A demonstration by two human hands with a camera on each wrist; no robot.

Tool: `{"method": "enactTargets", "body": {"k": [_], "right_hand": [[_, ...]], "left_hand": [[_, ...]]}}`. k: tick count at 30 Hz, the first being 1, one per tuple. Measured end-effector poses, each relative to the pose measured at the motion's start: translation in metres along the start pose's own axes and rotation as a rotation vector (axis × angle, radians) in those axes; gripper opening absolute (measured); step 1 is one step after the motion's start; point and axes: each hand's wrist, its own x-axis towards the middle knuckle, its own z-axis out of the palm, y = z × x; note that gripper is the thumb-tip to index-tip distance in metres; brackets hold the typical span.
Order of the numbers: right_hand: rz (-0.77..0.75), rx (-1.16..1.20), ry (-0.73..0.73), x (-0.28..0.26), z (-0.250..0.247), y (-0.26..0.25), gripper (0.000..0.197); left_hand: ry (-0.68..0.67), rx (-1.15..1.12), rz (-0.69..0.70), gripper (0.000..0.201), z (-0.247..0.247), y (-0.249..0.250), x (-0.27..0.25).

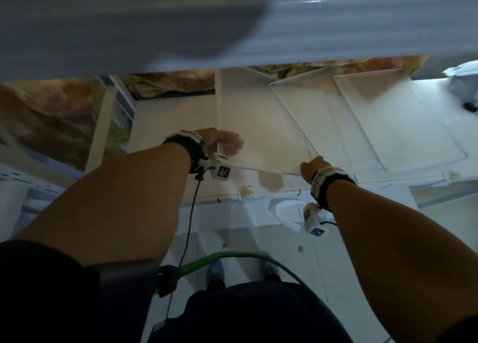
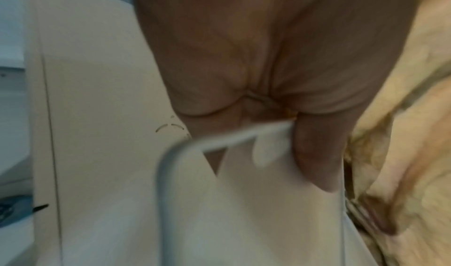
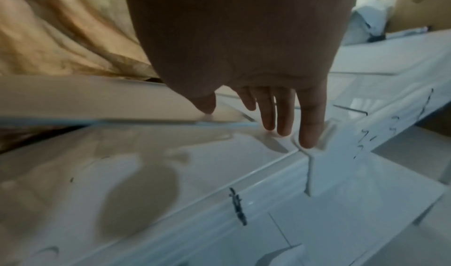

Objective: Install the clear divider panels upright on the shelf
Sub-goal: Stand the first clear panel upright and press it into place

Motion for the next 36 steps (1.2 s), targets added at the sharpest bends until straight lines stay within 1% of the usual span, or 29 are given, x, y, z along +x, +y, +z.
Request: {"method": "enactTargets", "body": {"k": [1, 2, 3, 4, 6, 8, 10, 12, 13, 15, 17, 18, 20, 25, 28, 30, 31, 32, 33, 34, 35, 36], "right_hand": [[0.050, 0.060, 0.034, -0.003, -0.001, 0.001, 0.050], [0.060, 0.092, 0.066, 0.000, -0.001, 0.003, 0.059], [0.086, 0.123, 0.080, -0.003, -0.004, 0.002, 0.066], [0.088, 0.135, 0.094, -0.003, -0.006, 0.003, 0.068], [0.083, 0.137, 0.086, -0.006, -0.013, -0.001, 0.061], [0.052, 0.233, 0.058, -0.009, -0.015, -0.005, 0.055], [0.019, 0.309, -0.048, -0.001, -0.009, -0.007, 0.059], [-0.001, 0.395, -0.176, -0.007, -0.002, -0.012, 0.062], [-0.004, 0.469, -0.230, -0.017, 0.001, -0.018, 0.060], [-0.027, 0.488, -0.347, -0.030, 0.004, -0.027, 0.060], [-0.055, 0.451, -0.452, -0.038, 0.005, -0.035, 0.067], [-0.064, 0.463, -0.473, -0.039, 0.005, -0.038, 0.071], [-0.077, 0.503, -0.476, -0.043, 0.003, -0.044, 0.072], [-0.111, 0.524, -0.480, -0.050, -0.002, -0.051, 0.070], [-0.109, 0.463, -0.505, -0.055, -0.001, -0.053, 0.073], [-0.112, 0.387, -0.494, -0.058, 0.001, -0.058, 0.074], [-0.118, 0.349, -0.476, -0.060, 0.002, -0.060, 0.074], [-0.126, 0.325, -0.458, -0.060, 0.004, -0.063, 0.074], [-0.133, 0.311, -0.446, -0.062, 0.006, -0.065, 0.075], [-0.138, 0.310, -0.442, -0.062, 0.009, -0.067, 0.075], [-0.145, 0.312, -0.434, -0.063, 0.011, -0.070, 0.076], [-0.160, 0.320, -0.423, -0.063, 0.014, -0.072, 0.076]], "left_hand": [[-0.001, -0.003, 0.022, 0.010, -0.003, 0.002, 0.001], [0.007, -0.011, 0.021, 0.010, -0.005, 0.003, -0.003], [0.009, -0.016, 0.018, 0.009, -0.010, 0.003, -0.006], [0.016, -0.017, 0.015, 0.009, -0.017, 0.002, -0.007], [0.030, -0.013, 0.012, 0.010, -0.031, 0.000, -0.010], [0.026, 0.012, 0.015, 0.012, -0.045, 0.001, -0.010], [0.035, 0.036, 0.013, 0.028, -0.055, 0.007, -0.013], [0.031, 0.066, 0.005, 0.041, -0.062, 0.015, -0.016], [0.021, 0.084, 0.006, 0.043, -0.065, 0.020, -0.018], [0.026, 0.107, 0.017, 0.042, -0.071, 0.037, -0.025], [0.037, 0.156, 0.034, 0.038, -0.080, 0.055, -0.034], [0.037, 0.183, 0.047, 0.038, -0.085, 0.063, -0.037], [0.040, 0.246, 0.067, 0.041, -0.092, 0.076, -0.043], [0.037, 0.352, 0.071, 0.036, -0.100, 0.084, -0.052], [0.038, 0.375, 0.105, 0.042, -0.102, 0.094, -0.062], [0.038, 0.409, 0.108, 0.044, -0.105, 0.102, -0.068], [0.036, 0.445, 0.104, 0.041, -0.106, 0.105, -0.072], [0.038, 0.487, 0.084, 0.030, -0.109, 0.106, -0.073], [0.011, 0.512, 0.076, 0.021, -0.108, 0.106, -0.077], [0.002, 0.522, 0.075, 0.043, -0.111, 0.106, -0.077], [0.002, 0.540, 0.083, 0.058, -0.114, 0.105, -0.075], [-0.010, 0.525, 0.094, 0.057, -0.115, 0.104, -0.072]]}}
